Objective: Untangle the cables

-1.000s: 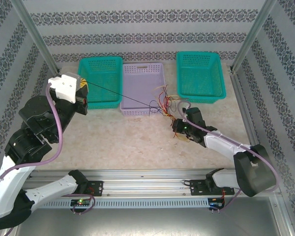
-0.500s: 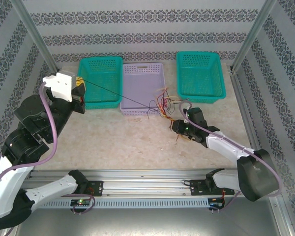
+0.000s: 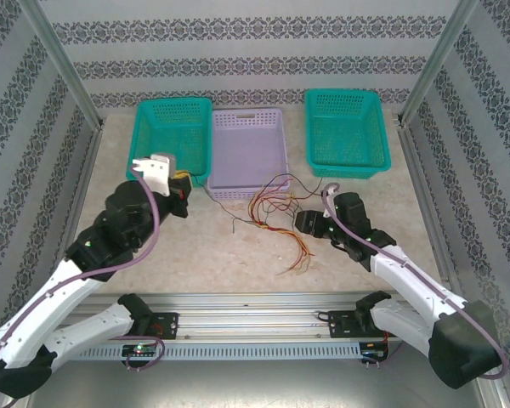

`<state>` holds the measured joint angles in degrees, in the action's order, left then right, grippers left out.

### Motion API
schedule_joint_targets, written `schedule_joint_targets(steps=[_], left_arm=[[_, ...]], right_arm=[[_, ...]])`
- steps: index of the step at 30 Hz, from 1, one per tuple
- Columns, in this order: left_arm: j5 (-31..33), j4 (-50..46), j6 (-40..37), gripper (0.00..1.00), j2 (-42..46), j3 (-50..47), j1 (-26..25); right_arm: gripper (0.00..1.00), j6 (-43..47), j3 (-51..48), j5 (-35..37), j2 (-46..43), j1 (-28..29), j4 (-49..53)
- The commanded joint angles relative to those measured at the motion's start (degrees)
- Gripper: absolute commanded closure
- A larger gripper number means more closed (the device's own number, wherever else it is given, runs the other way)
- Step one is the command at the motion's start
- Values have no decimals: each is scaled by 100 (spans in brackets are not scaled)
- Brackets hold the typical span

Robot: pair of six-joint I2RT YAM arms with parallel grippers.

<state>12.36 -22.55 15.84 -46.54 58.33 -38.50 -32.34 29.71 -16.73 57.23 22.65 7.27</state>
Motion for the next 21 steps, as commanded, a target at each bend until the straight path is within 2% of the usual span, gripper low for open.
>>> schedule_joint_targets(steps=[1,5,9,15,18,21], left_arm=[[-360,690,582,100,61,-304,44],[-442,887,785,100,221,-825,36],[-494,910,899,100,480,-1221,36],[-664,997,1207,73,663,-1841,35],[-642,1033,1247,56,675,-2036,36],[-619,1015,1177,49,614,-2071,33]], right_arm=[[47,85,274,-217,395,341,-216],[49,98,709,190,1257,1029,-458],[51,-106,1078,486,2112,1312,-886],[54,-297,1695,384,3216,1601,-1419],[54,-236,1997,810,3506,1823,-1362],[57,-282,2170,1014,3790,1855,-1403]])
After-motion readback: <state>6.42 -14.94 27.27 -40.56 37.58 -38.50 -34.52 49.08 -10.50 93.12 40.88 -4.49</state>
